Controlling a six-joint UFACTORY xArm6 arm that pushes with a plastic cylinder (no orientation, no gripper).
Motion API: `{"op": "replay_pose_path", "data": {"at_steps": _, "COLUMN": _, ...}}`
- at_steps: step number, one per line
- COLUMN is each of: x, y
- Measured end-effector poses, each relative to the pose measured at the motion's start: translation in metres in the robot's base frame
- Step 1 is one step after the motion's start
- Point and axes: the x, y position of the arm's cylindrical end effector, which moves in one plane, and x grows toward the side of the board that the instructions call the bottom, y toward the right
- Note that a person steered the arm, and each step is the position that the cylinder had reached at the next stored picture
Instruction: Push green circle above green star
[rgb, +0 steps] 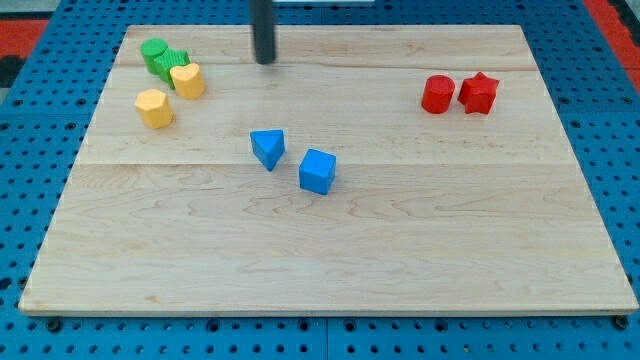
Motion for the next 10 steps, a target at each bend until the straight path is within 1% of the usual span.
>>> {"op": "replay_pose_path", "data": {"at_steps": 1, "x": -0.038, "y": -0.138}}
{"op": "replay_pose_path", "data": {"at_steps": 2, "x": -0.030, "y": -0.189}}
{"op": "replay_pose_path", "data": {"at_steps": 3, "x": 0.007, "y": -0.178}}
{"op": "replay_pose_path", "data": {"at_steps": 4, "x": 0.029, "y": -0.123}}
{"op": "replay_pose_path", "data": {"at_steps": 5, "x": 0.031, "y": -0.053}}
{"op": "replay_pose_path", "data": {"at_steps": 6, "x": 0.032, "y": -0.023}}
{"op": "replay_pose_path", "data": {"at_steps": 7, "x": 0.030, "y": -0.051}}
{"op": "replay_pose_path", "data": {"at_steps": 9, "x": 0.030, "y": -0.052}}
{"op": "replay_pose_path", "data": {"at_steps": 10, "x": 0.030, "y": -0.080}}
